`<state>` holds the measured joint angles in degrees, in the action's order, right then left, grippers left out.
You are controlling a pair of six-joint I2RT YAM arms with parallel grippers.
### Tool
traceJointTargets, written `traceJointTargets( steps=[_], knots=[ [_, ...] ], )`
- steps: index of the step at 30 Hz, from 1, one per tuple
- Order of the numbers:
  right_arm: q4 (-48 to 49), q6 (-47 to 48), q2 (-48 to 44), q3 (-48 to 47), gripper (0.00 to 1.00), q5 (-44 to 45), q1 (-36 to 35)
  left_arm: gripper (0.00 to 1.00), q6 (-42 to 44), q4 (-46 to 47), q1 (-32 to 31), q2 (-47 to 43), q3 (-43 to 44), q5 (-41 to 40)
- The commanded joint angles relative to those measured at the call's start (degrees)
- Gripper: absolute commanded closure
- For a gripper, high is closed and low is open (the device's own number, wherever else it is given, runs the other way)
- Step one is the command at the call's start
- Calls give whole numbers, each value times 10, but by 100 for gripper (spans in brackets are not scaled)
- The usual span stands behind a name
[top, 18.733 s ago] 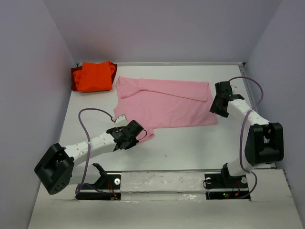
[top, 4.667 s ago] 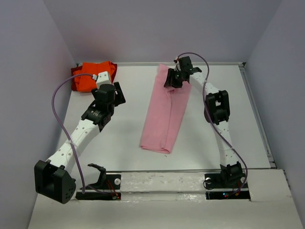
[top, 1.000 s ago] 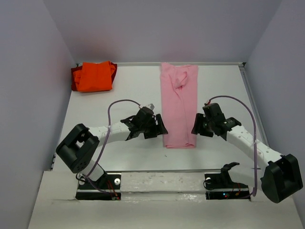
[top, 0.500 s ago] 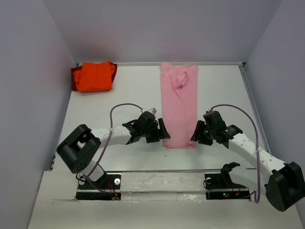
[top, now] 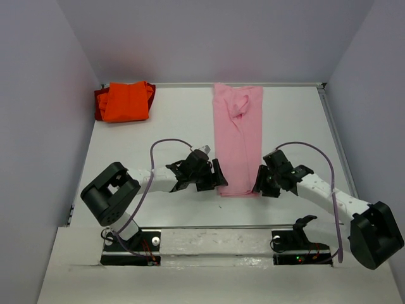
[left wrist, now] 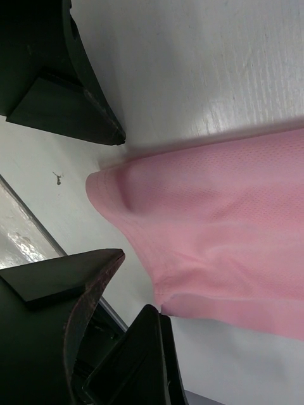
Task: Fold and stack the t-shirts
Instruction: Fold the tshirt
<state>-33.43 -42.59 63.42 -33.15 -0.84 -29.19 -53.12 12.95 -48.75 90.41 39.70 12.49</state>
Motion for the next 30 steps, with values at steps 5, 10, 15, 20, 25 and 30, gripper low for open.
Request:
traceJointTargets(
  steps=[5,10,15,20,25,30],
  knots=[
    [6,-7,19,-29,47,60,-13,22,4,25,-5,15,-9,11],
    [8,-2,43,-44,47,85,-13,23,8,26,-5,18,-4,18],
    [16,1,69,-60,47,96,-13,23,12,24,-6,17,-4,21],
    [35,-4,83,-44,47,82,-13,24,13,23,-6,13,-9,22],
    [47,-7,82,-26,47,68,-13,28,15,23,-7,13,-11,29],
    [58,-14,72,-10,48,55,-13,42,12,23,-19,20,-14,33]
  ],
)
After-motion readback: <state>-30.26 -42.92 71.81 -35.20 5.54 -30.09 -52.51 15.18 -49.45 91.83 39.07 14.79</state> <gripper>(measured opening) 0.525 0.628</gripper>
